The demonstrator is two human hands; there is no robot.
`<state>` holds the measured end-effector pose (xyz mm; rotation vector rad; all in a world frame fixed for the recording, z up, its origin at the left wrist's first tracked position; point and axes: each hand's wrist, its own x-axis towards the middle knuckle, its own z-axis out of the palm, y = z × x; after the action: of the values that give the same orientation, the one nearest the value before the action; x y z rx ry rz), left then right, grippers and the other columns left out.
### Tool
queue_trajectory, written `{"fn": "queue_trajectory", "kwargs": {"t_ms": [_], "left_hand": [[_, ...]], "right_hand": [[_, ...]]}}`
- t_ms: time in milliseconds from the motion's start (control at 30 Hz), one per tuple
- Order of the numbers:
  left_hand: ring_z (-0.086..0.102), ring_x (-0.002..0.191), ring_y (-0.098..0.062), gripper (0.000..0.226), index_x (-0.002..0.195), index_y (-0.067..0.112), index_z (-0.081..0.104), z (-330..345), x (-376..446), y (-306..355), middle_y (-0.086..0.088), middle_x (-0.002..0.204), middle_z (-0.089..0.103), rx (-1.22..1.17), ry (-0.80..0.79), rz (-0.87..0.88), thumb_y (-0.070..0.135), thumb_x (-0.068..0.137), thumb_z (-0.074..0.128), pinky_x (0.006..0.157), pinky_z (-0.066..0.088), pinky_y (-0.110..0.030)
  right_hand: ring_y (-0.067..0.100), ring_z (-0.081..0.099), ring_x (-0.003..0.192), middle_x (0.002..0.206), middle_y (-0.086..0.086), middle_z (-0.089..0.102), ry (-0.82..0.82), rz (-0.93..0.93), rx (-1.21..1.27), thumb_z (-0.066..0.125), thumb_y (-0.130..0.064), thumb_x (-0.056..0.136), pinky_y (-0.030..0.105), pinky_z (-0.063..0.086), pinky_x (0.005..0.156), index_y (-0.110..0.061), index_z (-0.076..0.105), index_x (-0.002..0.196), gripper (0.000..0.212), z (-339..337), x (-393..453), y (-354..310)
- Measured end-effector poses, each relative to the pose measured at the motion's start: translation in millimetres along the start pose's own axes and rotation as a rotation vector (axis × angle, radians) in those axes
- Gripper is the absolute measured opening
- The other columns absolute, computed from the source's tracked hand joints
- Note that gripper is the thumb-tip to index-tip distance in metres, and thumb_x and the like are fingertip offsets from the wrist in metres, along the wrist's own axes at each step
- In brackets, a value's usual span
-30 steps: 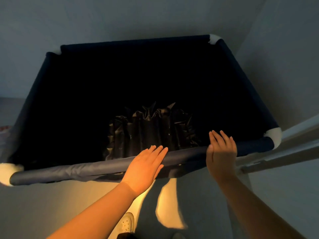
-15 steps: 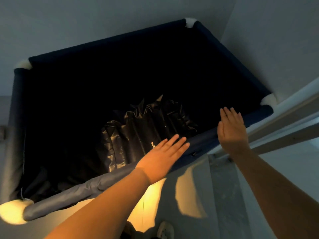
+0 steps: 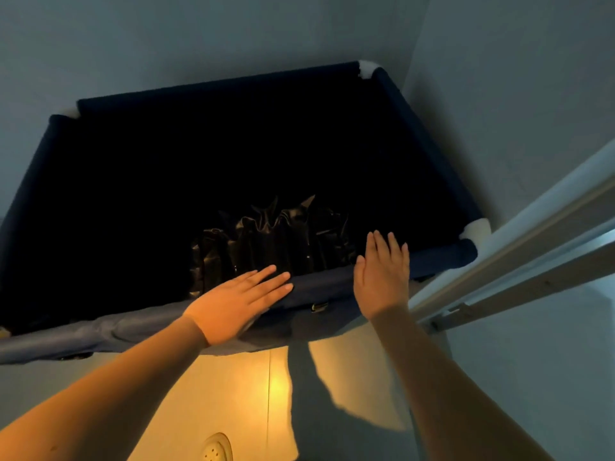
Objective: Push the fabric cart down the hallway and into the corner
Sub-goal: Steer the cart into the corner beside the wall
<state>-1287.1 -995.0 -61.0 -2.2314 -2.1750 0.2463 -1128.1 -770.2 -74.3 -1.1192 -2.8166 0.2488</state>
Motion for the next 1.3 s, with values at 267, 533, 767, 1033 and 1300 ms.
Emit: {"fn": "queue_trajectory", "kwargs": {"t_ms": [267, 533, 767, 1033, 1300], "left_hand": [[0.02, 0.138, -0.028, 0.083, 0.147, 0.016, 0.009, 10.7, 7.9, -67.1, -0.004, 0.15, 0.022, 0.078, -0.038, 0.092, 0.025, 0.085, 0.063, 0.108, 0.025, -0.043], [0.022, 0.137, -0.029, 0.091, 0.148, 0.017, 0.008, 22.0, 10.1, -128.3, -0.004, 0.15, 0.024, 0.109, -0.064, 0.177, 0.029, 0.079, 0.065, 0.108, 0.023, -0.048], [0.019, 0.138, -0.025, 0.088, 0.146, 0.019, 0.006, 18.8, 15.5, -136.9, -0.003, 0.151, 0.03, 0.009, -0.005, 0.185, 0.025, 0.079, 0.063, 0.109, 0.02, -0.041], [-0.013, 0.141, -0.025, 0.087, 0.131, 0.02, -0.041, 28.9, 62.1, -135.4, -0.001, 0.154, -0.014, 0.015, 0.046, 0.201, 0.026, 0.092, 0.036, 0.113, 0.0, -0.039], [0.004, 0.142, -0.028, 0.083, 0.14, 0.018, -0.027, 25.7, 104.8, -113.1, -0.005, 0.155, -0.003, -0.07, 0.025, 0.151, 0.024, 0.09, 0.039, 0.112, 0.016, -0.041]], "right_hand": [[0.038, 0.046, 0.126, 0.131, 0.018, 0.056, 0.175, 0.071, 0.111, 0.026, -0.028, 0.089, 0.056, 0.028, 0.107, 0.002, 0.05, 0.127, 0.054, 2.0, 2.9, -38.0], [0.032, 0.041, 0.131, 0.136, 0.011, 0.053, 0.092, 0.195, 0.042, 0.017, -0.032, 0.089, 0.052, 0.022, 0.111, -0.005, 0.047, 0.13, 0.058, 10.1, 23.4, -82.2], [0.03, 0.042, 0.13, 0.135, 0.009, 0.053, 0.112, 0.188, 0.038, 0.019, -0.031, 0.088, 0.051, 0.022, 0.112, -0.006, 0.047, 0.131, 0.057, 10.5, 43.7, -84.8], [0.026, 0.031, 0.137, 0.143, 0.006, 0.045, 0.042, 0.19, 0.009, 0.041, -0.017, 0.094, 0.047, 0.012, 0.115, -0.009, 0.039, 0.137, 0.043, 2.0, 89.3, -46.5], [0.021, 0.03, 0.137, 0.145, 0.002, 0.043, -0.009, 0.146, -0.023, 0.026, -0.023, 0.097, 0.039, 0.013, 0.115, -0.013, 0.04, 0.137, 0.044, -2.8, 113.5, 3.5]]}}
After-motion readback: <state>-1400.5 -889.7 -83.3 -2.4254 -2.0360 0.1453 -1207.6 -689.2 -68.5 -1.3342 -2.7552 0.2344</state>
